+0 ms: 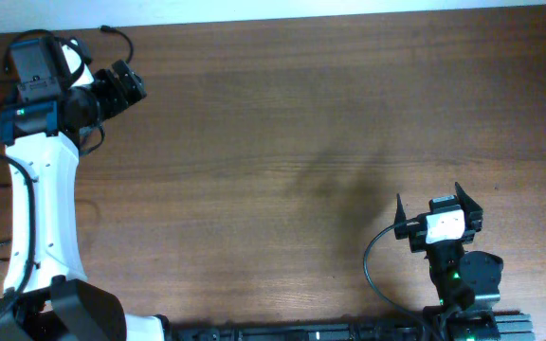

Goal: Untangle cables

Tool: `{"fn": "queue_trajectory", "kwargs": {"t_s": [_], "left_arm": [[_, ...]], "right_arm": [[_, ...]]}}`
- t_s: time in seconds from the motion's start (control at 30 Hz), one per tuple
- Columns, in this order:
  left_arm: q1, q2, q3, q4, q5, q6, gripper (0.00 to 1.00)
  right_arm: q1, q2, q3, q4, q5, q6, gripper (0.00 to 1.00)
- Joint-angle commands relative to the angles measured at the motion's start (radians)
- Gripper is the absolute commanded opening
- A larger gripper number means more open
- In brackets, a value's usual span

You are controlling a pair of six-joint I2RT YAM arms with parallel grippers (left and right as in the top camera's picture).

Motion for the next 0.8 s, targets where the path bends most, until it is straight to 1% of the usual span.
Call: {"fn": "queue_trajectory", "kwargs": {"t_s": [0.0,0.1,0.27,0.3,0.4,0.47,0.53,0.63,0.67,0.77], "left_arm": [[-0.001,-0.012,0.008,-0.044,-0.056,0.016,0.99],[-0.001,-0.030,0.008,-0.077,-0.056,0.016,0.99],[-0.019,-0.140,0.005,-0.225,-0.112,0.016,0.99],[-0.036,-0.166,-0.002,-0.240,-0.127,0.033,0.99],[-0.132,-0.261,-0.061,-0.227,-0.182,0.153,0.99],[-0.243,-0.343,-0.140,-0.180,-0.241,0.236,0.99],[-0.324,-0.425,-0.223,-0.147,-0.263,0.315,0.99],[-0.386,-0.549,-0.323,-0.155,-0.268,0.325,0.99],[-0.397,-0.622,-0.369,-0.155,-0.268,0.325,0.98],[-0.398,-0.786,-0.447,-0.169,-0.264,0.325,0.99]], "right_arm": [[0.005,-0.005,-0.001,-0.016,0.012,-0.006,0.98],[0.005,-0.005,-0.001,-0.016,0.012,-0.006,0.98],[0.005,-0.005,-0.001,-0.016,0.012,-0.006,0.98],[0.005,-0.005,-0.001,-0.016,0.012,-0.006,0.99],[0.005,-0.005,-0.001,-0.016,0.012,-0.006,0.98],[0.005,-0.005,-0.001,-0.016,0.012,-0.006,0.98],[0.005,-0.005,-0.001,-0.016,0.012,-0.006,0.98],[0.005,-0.005,-0.001,-0.016,0.012,-0.006,0.98],[0.005,-0.005,-0.001,-0.016,0.012,-0.006,0.99],[0.005,-0.005,-0.001,-0.016,0.012,-0.006,0.98]]}}
